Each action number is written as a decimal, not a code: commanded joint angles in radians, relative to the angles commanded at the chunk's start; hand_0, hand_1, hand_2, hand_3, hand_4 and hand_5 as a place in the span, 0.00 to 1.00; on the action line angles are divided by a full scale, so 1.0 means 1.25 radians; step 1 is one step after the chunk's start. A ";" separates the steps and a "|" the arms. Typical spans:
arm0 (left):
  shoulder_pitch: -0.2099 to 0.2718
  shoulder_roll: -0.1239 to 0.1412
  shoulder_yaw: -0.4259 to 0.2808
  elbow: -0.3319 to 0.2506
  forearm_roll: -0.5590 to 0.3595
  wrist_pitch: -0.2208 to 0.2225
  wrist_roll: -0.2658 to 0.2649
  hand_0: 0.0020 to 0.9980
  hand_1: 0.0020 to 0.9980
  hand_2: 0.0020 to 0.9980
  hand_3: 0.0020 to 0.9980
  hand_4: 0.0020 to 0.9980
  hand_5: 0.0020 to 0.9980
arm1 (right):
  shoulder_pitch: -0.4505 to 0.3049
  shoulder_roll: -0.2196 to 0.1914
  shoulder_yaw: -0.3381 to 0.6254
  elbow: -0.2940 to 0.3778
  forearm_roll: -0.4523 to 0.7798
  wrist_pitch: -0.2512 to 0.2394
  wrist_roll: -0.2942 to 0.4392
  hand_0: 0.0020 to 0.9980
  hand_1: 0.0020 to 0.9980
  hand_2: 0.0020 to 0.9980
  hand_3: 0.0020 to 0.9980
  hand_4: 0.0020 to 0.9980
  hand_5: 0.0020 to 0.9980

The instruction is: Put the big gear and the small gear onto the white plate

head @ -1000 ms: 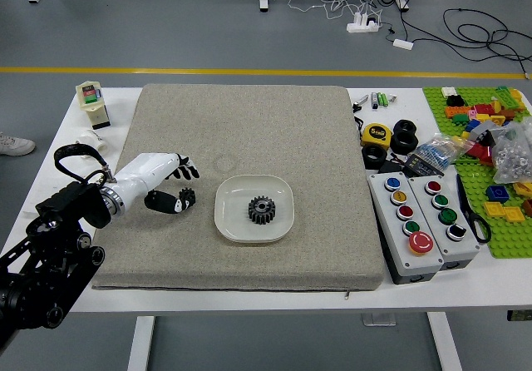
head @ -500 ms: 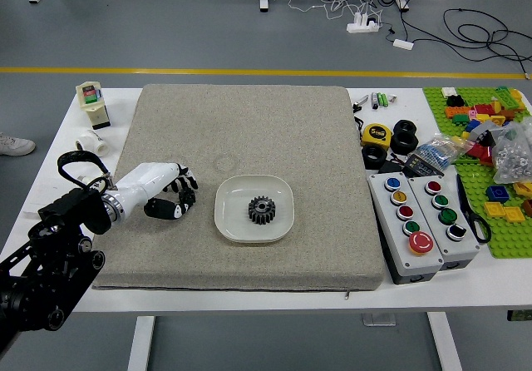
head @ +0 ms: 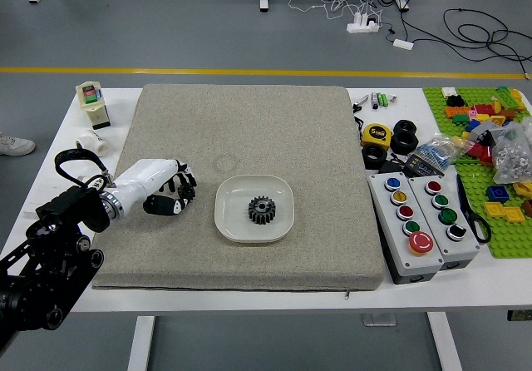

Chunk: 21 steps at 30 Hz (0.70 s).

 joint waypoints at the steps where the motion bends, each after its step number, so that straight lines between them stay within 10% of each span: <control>1: 0.000 0.000 -0.001 -0.001 0.000 0.001 0.000 0.30 0.42 0.48 0.57 0.11 0.00 | 0.000 0.000 0.000 0.000 0.000 0.000 0.000 0.66 0.67 0.75 0.56 0.76 0.61; 17: -0.001 0.005 0.106 -0.180 0.000 0.065 0.002 0.30 0.41 0.47 0.56 0.08 0.00 | -0.002 0.000 0.001 0.000 -0.001 0.000 0.000 0.66 0.67 0.75 0.56 0.76 0.61; 18: -0.001 0.005 0.112 -0.185 0.000 0.064 0.001 0.31 0.44 0.50 0.58 0.23 0.00 | -0.002 0.000 0.000 0.000 -0.001 0.000 0.000 0.66 0.67 0.75 0.56 0.76 0.61; 21: -0.003 0.008 0.154 -0.199 0.000 0.054 0.000 0.31 0.44 0.50 0.58 0.23 0.00 | -0.003 0.000 0.000 0.000 -0.001 0.000 -0.001 0.66 0.67 0.75 0.56 0.76 0.61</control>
